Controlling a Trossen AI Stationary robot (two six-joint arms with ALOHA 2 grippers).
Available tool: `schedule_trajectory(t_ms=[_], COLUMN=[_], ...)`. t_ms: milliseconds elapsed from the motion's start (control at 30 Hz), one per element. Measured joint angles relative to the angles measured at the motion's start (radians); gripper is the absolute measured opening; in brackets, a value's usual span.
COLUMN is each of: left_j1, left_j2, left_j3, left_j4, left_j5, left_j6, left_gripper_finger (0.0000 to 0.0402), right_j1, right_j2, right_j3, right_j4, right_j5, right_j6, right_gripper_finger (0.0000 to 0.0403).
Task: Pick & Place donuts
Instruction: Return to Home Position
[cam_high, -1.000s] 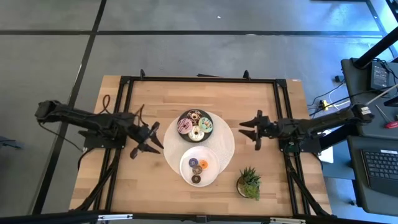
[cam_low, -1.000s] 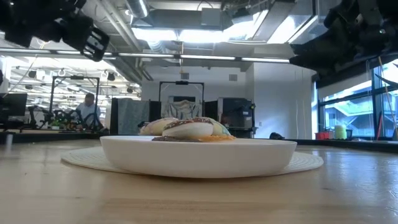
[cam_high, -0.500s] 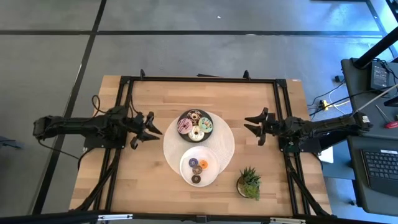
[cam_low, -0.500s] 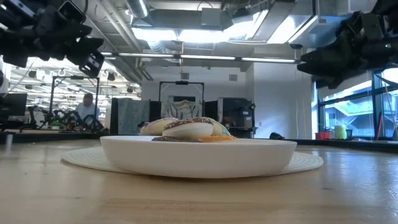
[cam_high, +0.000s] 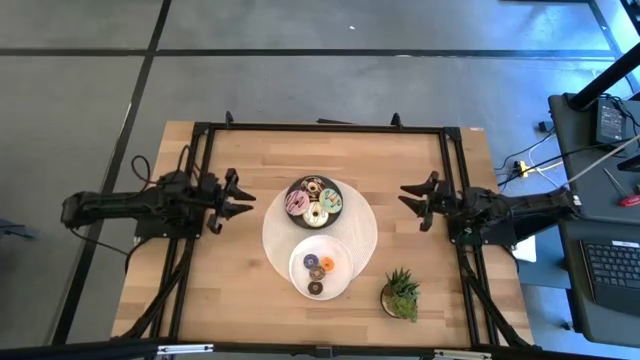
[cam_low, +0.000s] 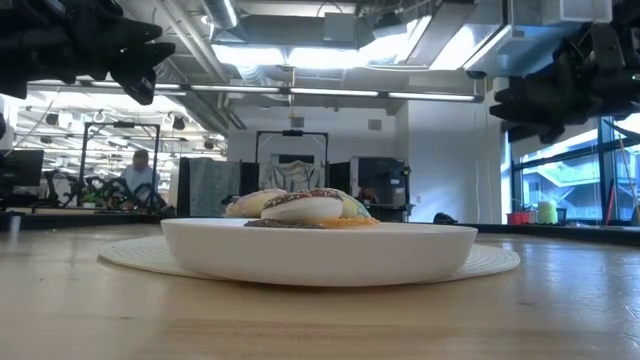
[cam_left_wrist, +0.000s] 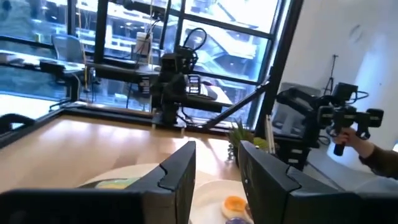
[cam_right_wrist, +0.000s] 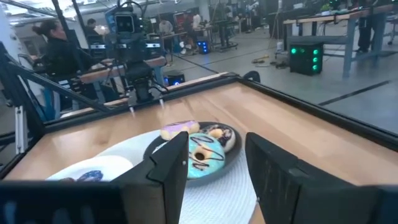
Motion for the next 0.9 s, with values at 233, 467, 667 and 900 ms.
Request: schedule_trajectory(t_ms=[233,467,667,900], left_j1=[-0.055,-0.108,-0.148,-0.172], left_j2=[-0.015,-0.015,-0.012,-0.01], left_j3=[0.0,0.0,-0.011,-0.062], left_j4=[-0.019,-0.035,-0.03,0.034], left_j5=[-0.094,-0.193,-0.259,-0.302], left_j6=[0.058,0.071,0.076,0.072], left_gripper_finger=[0.0114,0.0118,0.0116,0.0112], right_j1=[0.0,0.0,0.0,0.0], right_j2=[-0.097,-0.121,-0.121,-0.122], right_j3=[0.0,0.0,0.0,0.0], right_j4=[-0.045,-0.043,-0.043,-0.042], right_j5=[0.002,0.002,0.001,-0.001], right_j6=[-0.057,-0.074,-0.073,-0.073], right_gripper_finger=[0.0161,0.0161,0.0161,0.0161])
